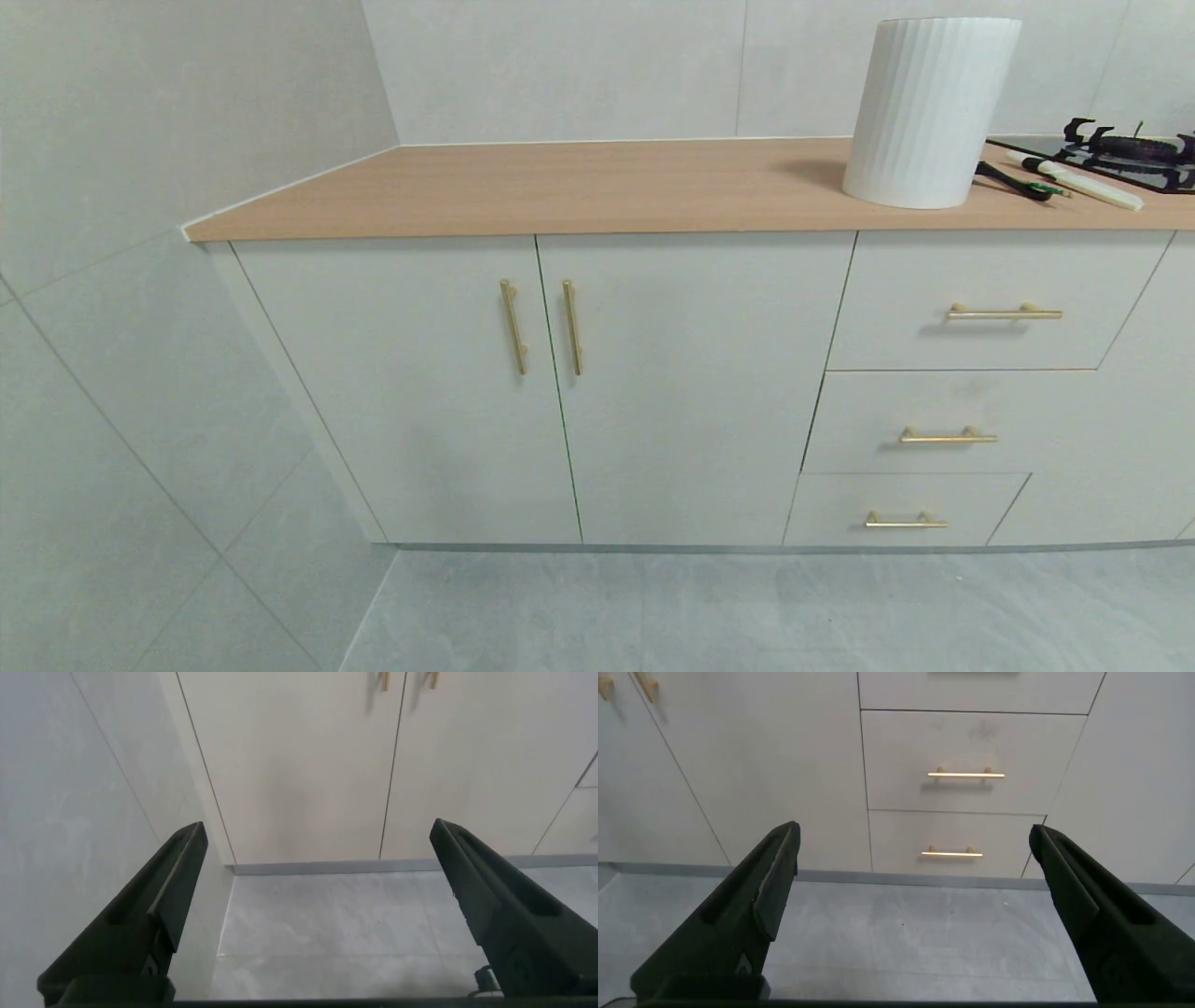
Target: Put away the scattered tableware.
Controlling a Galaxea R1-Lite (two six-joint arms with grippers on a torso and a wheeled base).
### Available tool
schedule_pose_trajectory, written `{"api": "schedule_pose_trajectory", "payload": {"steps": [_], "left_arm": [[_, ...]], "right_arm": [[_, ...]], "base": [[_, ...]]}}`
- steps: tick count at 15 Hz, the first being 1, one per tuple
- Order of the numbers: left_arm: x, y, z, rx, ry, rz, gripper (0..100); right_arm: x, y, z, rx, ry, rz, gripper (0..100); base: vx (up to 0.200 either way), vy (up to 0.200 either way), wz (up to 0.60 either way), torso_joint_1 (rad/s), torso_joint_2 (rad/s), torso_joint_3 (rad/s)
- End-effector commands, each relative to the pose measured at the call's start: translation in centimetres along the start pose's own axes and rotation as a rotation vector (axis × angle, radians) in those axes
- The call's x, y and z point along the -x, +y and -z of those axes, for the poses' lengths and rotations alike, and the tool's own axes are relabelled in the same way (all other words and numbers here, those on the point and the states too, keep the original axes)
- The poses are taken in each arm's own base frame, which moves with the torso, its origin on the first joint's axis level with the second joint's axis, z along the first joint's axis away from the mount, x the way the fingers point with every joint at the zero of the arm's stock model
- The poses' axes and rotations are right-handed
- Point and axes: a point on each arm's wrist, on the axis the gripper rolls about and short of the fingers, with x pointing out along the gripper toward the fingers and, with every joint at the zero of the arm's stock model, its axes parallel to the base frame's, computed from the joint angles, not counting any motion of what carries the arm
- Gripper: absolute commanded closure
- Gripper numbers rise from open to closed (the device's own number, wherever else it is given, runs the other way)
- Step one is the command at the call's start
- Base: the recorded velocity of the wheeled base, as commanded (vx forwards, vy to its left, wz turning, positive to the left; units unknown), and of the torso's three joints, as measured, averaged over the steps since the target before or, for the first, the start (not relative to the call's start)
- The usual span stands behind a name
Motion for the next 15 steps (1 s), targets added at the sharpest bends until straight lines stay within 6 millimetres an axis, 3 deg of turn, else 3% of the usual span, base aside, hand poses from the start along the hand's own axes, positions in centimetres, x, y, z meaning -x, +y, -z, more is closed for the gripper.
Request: {"api": "schedule_pose_trajectory", "payload": {"steps": [1,15], "left_arm": [[-0.01,0.0,0.02,0.0,0.003,0.0,0],[-0.01,0.0,-0.02,0.039,0.0,0.0,0]], "right_arm": [[-0.02,0.0,0.0,0.0,0.002,-0.001,0],[-0.02,0.0,0.0,-0.001,0.002,-0.001,0]], "base": [[0.0,-0.2,0.0,0.002,0.0,0.002],[0.0,-0.2,0.0,0.004,0.0,-0.001]]}}
